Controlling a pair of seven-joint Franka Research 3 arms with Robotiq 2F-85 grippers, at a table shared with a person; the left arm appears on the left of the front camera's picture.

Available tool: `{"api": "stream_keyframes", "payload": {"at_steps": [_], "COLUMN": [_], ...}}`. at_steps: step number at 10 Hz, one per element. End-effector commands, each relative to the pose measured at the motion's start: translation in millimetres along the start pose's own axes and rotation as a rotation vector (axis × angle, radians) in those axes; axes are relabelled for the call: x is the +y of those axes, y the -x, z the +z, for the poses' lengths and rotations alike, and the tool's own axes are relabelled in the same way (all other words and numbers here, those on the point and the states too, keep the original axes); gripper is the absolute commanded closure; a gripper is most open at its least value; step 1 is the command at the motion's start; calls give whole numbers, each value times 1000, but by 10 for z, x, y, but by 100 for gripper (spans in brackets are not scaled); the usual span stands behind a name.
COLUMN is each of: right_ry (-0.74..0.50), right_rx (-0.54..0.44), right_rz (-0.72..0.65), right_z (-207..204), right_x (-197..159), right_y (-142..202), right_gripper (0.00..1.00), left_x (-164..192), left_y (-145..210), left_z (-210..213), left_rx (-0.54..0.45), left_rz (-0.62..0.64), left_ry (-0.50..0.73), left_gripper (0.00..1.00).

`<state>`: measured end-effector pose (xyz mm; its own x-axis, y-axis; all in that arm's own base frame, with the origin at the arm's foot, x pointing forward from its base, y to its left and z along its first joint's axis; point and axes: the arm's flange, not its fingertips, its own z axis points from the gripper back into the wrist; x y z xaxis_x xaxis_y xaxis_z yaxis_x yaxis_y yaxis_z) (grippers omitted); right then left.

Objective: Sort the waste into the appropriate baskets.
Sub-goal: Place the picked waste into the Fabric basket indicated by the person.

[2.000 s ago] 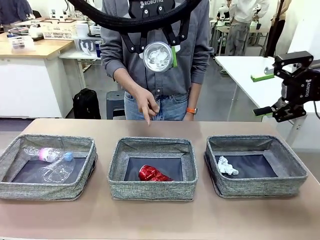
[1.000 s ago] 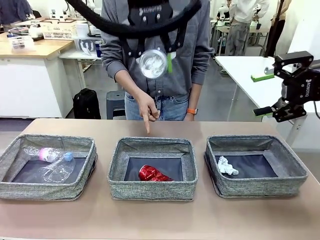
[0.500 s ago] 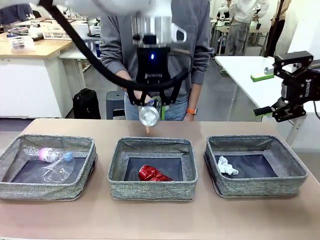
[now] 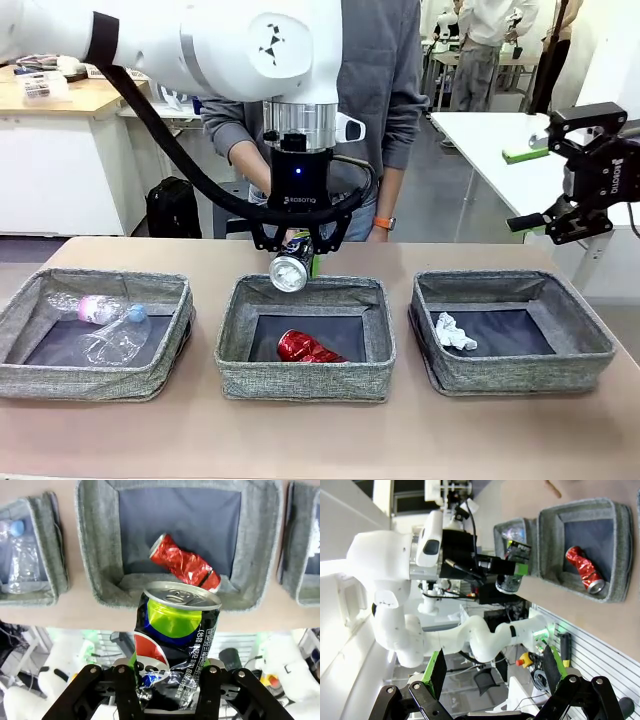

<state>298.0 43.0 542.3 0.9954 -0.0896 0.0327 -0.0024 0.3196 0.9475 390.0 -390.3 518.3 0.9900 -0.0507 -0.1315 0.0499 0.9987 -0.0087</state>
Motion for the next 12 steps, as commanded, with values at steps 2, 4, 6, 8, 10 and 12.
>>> {"api": "stream_keyframes", "payload": {"at_steps": [2,4,6,8,10,12], "right_ry": [-11,-11,-11,-11,-11,-11], "right_rx": [-1,-1,-1,-1,-1,-1], "right_rz": [-13,-13,-13,-13,-13,-13], "right_z": [-3,-3,-3,-3,-3,-3], "right_x": [17,17,17,17,17,17], "right_y": [6,6,6,6,6,6], "right_gripper": [0,0,0,0,0,0], "left_x": [29,-13,-9,-34,-74,-77], "left_y": [-86,-151,-182,-246,-305,-325], "left_z": [-214,-291,-306,-386,-519,-555], "left_rx": [-79,-124,-156,-160,-124,-112], "left_rz": [107,202,206,202,179,174], "left_ry": [44,37,52,58,31,34], "left_gripper": [59,59,59,59,59,59]}}
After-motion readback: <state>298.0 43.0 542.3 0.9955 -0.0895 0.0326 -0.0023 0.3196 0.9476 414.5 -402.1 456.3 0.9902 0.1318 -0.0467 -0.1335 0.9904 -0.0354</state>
